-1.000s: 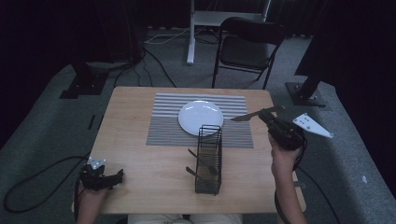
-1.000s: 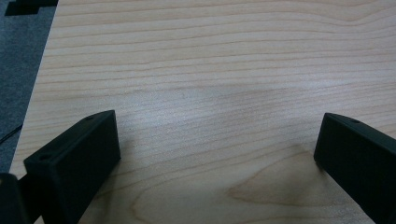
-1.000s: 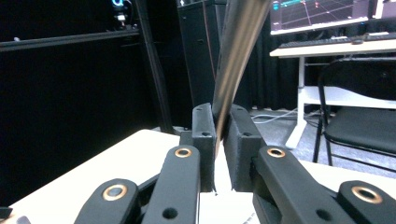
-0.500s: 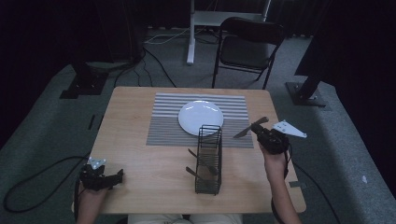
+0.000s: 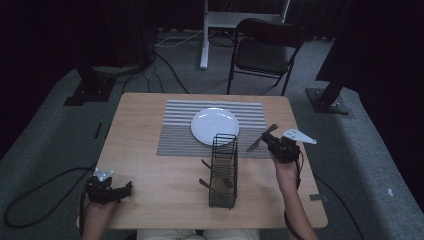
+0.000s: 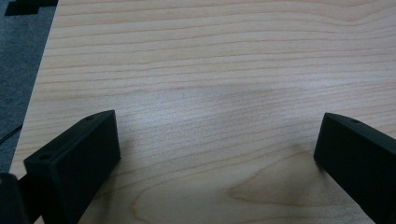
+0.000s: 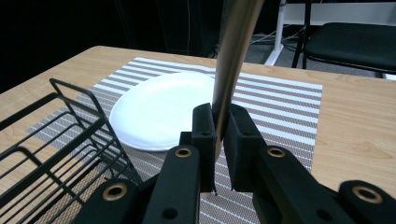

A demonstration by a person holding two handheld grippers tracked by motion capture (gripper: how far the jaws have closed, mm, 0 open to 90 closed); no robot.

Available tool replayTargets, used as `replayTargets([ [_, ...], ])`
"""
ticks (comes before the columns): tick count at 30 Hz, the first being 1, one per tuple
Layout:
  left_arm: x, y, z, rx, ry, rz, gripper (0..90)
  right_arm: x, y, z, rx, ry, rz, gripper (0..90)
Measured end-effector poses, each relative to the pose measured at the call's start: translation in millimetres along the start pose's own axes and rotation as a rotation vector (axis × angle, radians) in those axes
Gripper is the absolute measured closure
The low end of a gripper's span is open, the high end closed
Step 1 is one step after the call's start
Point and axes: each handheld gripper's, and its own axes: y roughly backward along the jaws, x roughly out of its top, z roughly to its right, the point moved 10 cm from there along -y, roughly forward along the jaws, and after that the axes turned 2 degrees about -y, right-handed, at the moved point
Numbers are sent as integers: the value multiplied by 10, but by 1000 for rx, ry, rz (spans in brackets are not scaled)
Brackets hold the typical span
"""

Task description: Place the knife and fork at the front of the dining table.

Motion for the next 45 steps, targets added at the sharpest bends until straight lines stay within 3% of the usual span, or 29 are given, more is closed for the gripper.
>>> replayTargets([
  [6,0,0,0,0,0,0,1,15,-28,-2,-5,-16,17,830],
  [9,0,0,0,0,0,0,1,13,-47,26,6,-66,34,821],
  [12,0,0,0,0,0,0,2,16,-64,59,-28,-62,35,823],
  [14,0,0,0,0,0,0,1,35,-101,62,7,-93,44,808],
  [22,0,0,0,0,0,0,1,74,-256,74,-31,-75,37,820],
  [30,0,0,0,0,0,0,1,191,-525,52,-46,-66,44,825],
  [38,1,0,0,-2,-2,0,1,255,-827,213,-60,-159,10,829],
  [45,1,0,-2,-4,-1,2,1,262,-1125,287,-82,-197,-43,829],
])
